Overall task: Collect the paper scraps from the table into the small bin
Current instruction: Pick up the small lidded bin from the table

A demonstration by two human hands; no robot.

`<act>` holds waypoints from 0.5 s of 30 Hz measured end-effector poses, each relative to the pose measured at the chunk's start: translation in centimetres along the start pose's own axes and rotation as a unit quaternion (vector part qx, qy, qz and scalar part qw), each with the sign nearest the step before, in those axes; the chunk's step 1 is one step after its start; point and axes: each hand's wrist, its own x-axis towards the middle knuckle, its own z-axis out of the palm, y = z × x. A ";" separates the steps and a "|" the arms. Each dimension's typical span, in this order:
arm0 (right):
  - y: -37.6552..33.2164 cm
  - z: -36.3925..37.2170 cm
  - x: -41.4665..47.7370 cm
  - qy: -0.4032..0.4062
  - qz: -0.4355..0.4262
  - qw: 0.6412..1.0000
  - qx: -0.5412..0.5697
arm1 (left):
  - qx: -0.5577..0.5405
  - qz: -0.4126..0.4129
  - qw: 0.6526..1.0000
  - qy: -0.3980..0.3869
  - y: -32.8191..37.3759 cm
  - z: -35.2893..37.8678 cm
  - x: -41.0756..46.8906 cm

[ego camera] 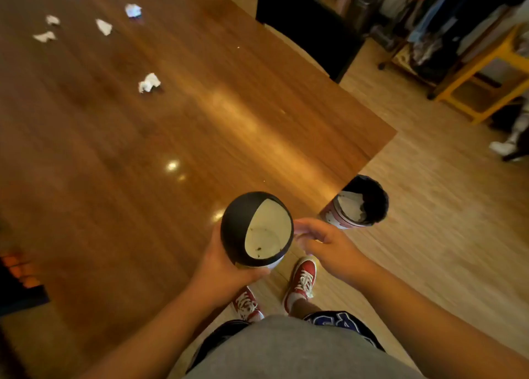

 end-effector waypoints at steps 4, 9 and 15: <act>7.7 -3.9 -7.3 0.158 0.121 0.980 -0.005 | 0.013 0.010 0.996 -0.085 1.1 4.1 0.1; 18.3 -7.4 -18.0 0.264 0.276 0.923 0.043 | 0.046 0.028 0.983 -0.174 2.9 10.7 -1.1; 30.4 -9.7 -29.9 0.298 0.402 0.860 0.102 | 0.103 0.030 0.967 -0.233 3.6 21.7 -3.6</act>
